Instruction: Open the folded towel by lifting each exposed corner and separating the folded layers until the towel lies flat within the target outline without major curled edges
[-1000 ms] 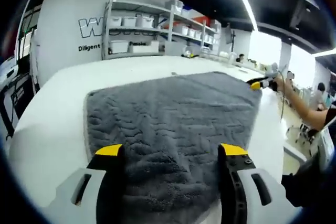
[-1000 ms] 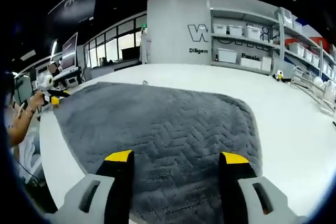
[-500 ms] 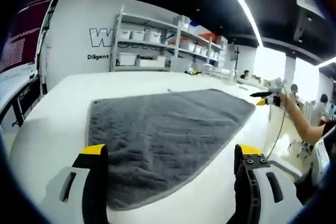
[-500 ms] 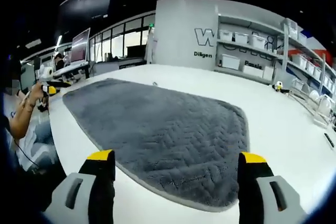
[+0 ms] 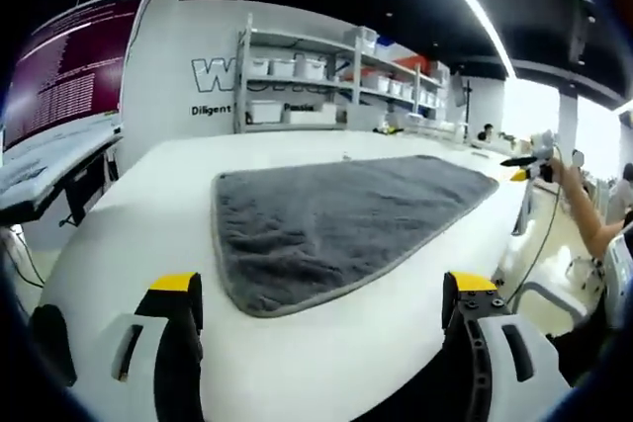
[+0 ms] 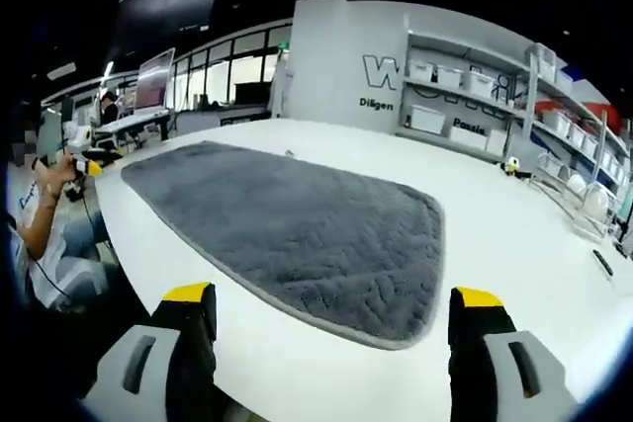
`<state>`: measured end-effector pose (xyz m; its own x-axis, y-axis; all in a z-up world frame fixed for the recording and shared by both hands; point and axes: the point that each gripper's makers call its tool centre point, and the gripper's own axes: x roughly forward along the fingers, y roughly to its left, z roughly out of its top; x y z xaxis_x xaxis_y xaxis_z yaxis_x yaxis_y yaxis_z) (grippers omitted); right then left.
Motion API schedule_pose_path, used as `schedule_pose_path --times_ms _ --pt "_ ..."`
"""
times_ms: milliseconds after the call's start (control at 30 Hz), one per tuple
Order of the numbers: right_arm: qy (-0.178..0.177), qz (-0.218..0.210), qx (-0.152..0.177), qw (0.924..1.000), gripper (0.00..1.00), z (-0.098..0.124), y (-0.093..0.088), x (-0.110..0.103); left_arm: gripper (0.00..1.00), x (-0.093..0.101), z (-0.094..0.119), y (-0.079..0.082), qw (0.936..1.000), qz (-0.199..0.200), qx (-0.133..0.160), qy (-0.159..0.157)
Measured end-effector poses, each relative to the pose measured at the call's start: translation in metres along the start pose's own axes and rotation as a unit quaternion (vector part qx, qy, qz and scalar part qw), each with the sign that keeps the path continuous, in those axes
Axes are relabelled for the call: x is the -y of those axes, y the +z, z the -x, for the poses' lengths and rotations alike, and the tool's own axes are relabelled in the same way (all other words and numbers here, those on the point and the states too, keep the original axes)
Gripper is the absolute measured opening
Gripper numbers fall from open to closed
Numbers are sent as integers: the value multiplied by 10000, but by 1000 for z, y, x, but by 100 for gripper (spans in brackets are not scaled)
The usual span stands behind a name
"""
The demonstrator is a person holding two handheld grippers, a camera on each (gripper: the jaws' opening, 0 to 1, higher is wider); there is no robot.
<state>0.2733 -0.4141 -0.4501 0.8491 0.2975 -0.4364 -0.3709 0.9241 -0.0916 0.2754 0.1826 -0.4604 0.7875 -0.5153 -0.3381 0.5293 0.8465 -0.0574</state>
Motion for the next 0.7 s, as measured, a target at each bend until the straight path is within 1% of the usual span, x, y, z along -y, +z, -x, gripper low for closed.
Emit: schedule_pose_path --times_ms 67,100,167,267,467,700 --pt "1 9 5 10000 99 5 1 -1 99 3 4 -7 9999 -52 -144 -21" --pt "-3 14 19 10000 99 7 2 -1 99 4 5 -9 9999 -61 -161 -20" --pt "-37 29 78 10000 99 15 5 -2 99 4 9 -10 9999 -66 -159 -11" --pt "-84 60 111 9999 99 21 7 -3 99 4 12 -7 10000 -15 -64 -14" --pt "-70 98 93 9999 99 25 6 -6 99 10 16 -6 9999 -95 -115 -36" --pt "-26 50 92 9999 99 21 4 -7 99 6 18 -2 10000 -57 -42 -1"
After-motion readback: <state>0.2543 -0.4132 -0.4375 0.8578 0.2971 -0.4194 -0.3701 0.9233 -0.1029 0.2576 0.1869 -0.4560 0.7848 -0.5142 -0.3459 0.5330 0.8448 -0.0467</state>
